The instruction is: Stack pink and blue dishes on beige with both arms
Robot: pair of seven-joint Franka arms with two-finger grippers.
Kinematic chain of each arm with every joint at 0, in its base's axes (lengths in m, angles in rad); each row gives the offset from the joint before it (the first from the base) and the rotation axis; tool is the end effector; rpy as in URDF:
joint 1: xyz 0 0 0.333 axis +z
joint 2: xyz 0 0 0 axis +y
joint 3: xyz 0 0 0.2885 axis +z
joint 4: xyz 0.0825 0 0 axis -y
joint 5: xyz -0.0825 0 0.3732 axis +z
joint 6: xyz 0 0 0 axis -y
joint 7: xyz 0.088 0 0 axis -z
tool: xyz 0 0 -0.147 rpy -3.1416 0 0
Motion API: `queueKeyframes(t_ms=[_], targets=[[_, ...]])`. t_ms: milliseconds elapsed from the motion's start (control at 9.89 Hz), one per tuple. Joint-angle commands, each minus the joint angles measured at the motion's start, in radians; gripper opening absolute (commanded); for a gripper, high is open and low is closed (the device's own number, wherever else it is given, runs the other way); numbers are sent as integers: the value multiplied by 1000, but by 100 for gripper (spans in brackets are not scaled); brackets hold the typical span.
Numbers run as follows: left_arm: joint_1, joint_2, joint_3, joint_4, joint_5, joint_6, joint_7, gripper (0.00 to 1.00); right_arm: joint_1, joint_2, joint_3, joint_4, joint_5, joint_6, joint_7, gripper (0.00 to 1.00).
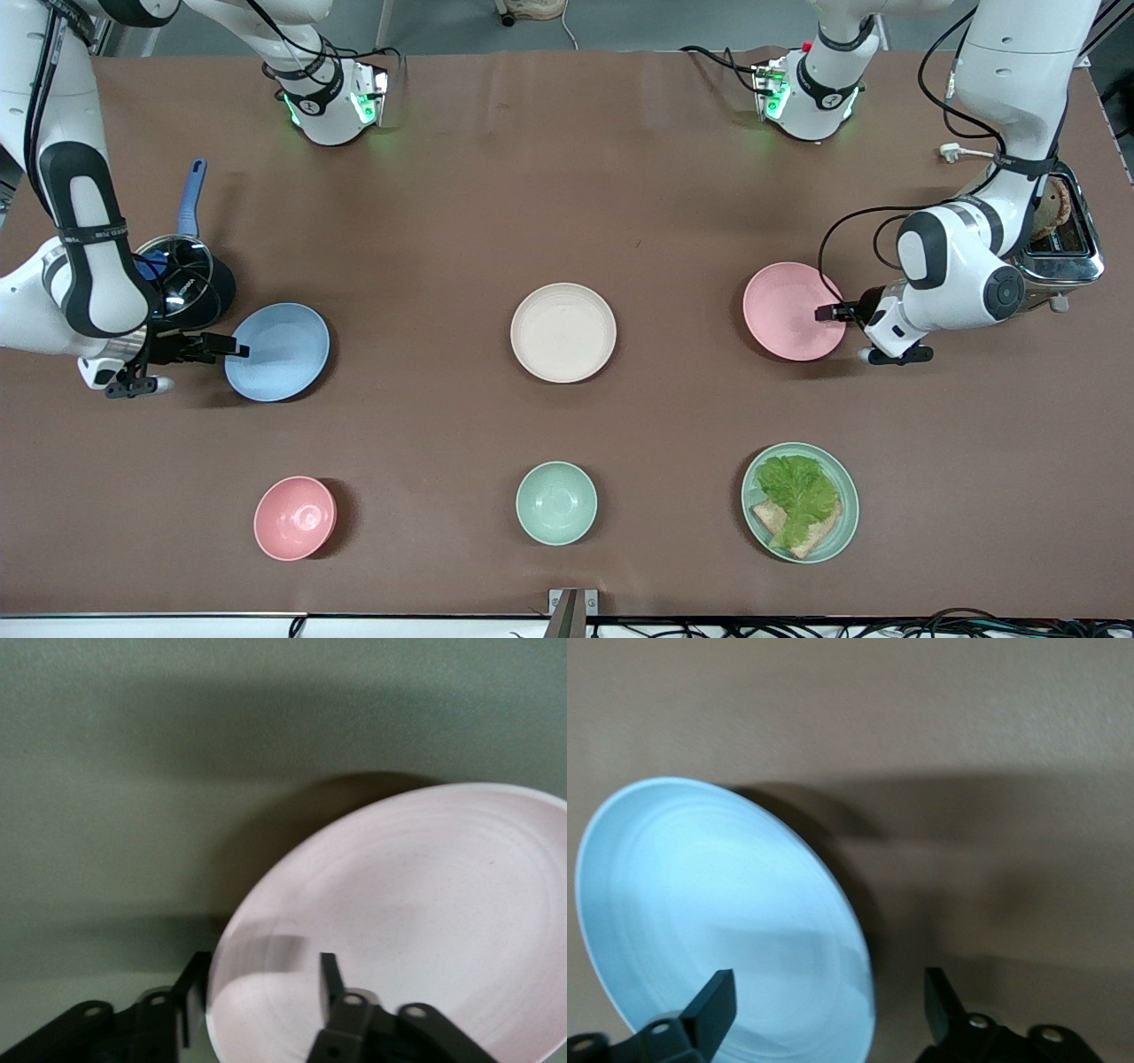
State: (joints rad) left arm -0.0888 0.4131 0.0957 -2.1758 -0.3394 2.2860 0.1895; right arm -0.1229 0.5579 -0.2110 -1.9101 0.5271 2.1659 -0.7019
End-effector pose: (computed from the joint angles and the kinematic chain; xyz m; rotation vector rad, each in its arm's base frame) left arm 0.5006 -0.0103 0.1251 2.9034 0.1119 -0.4017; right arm 0.5484 -0.1558 0.1363 -2.7670 -0.0323 0.1340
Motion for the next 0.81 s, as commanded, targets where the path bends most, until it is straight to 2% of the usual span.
queueKeyframes(t_ms=[0, 101, 303, 404, 506, 607, 708], targets=[[6, 12, -2, -19, -24, 24, 48, 11, -6, -21, -1, -39, 30, 6, -27, 79], [4, -6, -2, -16, -23, 23, 51, 1, -7, -21, -1, -56, 45, -1, -27, 69], [-2, -69, -22, 0, -23, -18, 50, 0, -6, -21, -1, -69, 63, 0, -27, 53], [-2, -117, -51, 39, -23, -89, 30, 0, -6, -20, -1, -70, 68, 0, -28, 38], [0, -157, -92, 89, -23, -164, -11, 0, -7, -20, -1, -67, 74, -1, -24, 5], [-2, -169, -159, 128, -15, -187, -86, 0, -7, -20, -8, -52, 79, -6, -19, 1], [-3, -160, -228, 163, -12, -183, -152, 0, -4, -20, -17, -25, 79, -15, -5, 1]])
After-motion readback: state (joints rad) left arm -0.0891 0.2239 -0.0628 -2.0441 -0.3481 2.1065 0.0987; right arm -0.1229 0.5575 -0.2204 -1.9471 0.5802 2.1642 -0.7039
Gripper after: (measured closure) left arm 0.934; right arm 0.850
